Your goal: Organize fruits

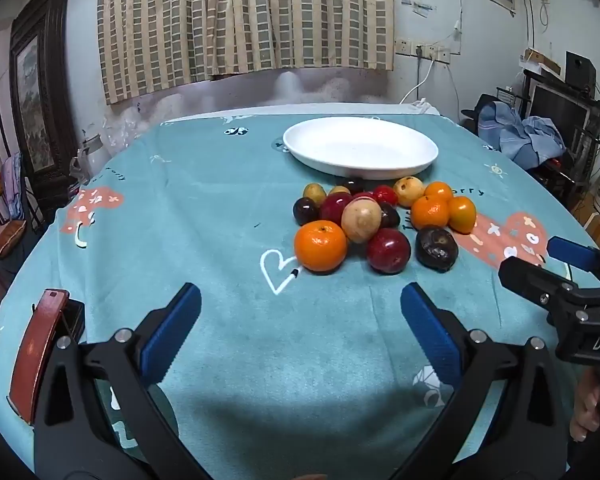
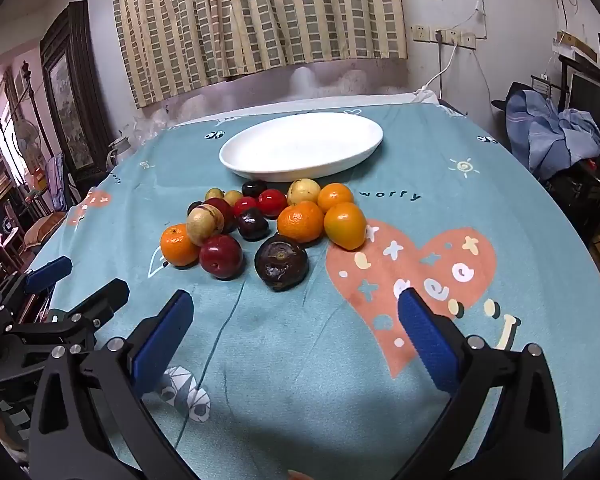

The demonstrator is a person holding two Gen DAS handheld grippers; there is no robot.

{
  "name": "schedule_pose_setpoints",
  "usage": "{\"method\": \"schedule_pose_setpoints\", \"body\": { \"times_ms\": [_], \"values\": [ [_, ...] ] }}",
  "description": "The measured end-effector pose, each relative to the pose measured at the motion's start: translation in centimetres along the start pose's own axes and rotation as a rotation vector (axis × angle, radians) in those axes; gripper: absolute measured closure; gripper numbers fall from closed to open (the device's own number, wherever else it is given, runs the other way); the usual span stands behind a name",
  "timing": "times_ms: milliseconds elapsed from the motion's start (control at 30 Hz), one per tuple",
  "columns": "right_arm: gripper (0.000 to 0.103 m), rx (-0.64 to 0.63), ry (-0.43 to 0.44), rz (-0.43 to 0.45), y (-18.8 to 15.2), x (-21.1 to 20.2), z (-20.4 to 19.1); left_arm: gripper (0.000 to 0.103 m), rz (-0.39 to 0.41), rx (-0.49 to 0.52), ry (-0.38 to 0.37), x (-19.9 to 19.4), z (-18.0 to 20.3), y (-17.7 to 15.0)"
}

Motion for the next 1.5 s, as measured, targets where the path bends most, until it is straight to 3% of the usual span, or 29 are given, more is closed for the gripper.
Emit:
{"method": "schedule_pose_setpoints", "body": {
  "times_ms": [1500],
  "values": [
    [0.001, 0.016, 0.014, -0.008, 0.0, 0.0, 0.4, 0.002, -0.011, 0.009, -0.004, 0.5, 0.2, -0.4]
  ]
}}
Point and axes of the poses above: each gripper's, at about its wrist camera, not at the fingertips, and x roughly the way its jaws point, z to its right, y to its top, the point moved 3 cm from there along x, roughly the way its jaws point, and after that the axes turned 5 degrees about -y, right-handed, at the moved point
